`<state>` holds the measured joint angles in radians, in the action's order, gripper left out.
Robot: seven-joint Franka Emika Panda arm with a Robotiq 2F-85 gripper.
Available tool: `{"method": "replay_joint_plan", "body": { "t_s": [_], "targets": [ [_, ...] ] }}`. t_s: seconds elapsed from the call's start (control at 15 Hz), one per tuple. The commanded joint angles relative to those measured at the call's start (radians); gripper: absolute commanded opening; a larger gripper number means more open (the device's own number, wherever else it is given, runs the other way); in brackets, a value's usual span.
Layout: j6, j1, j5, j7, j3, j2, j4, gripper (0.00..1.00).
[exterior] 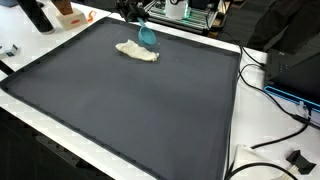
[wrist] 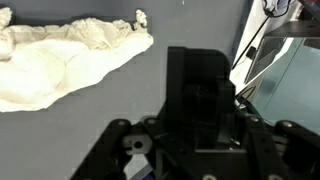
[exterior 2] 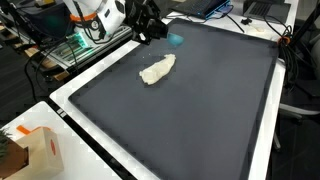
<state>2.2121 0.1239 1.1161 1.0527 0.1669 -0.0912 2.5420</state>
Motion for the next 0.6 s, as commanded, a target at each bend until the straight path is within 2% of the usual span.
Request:
{"method": "replay_joint_plan", "body": {
  "t_s": [0.0,0.53],
  "targets": [
    [-0.004,0.022,-0.011,-0.106,0.003,-0.067,0.039,0.27],
    [0.014,0.060,-0.030,-0.330,0.011,-0.189,0.108,0.27]
  ]
}}
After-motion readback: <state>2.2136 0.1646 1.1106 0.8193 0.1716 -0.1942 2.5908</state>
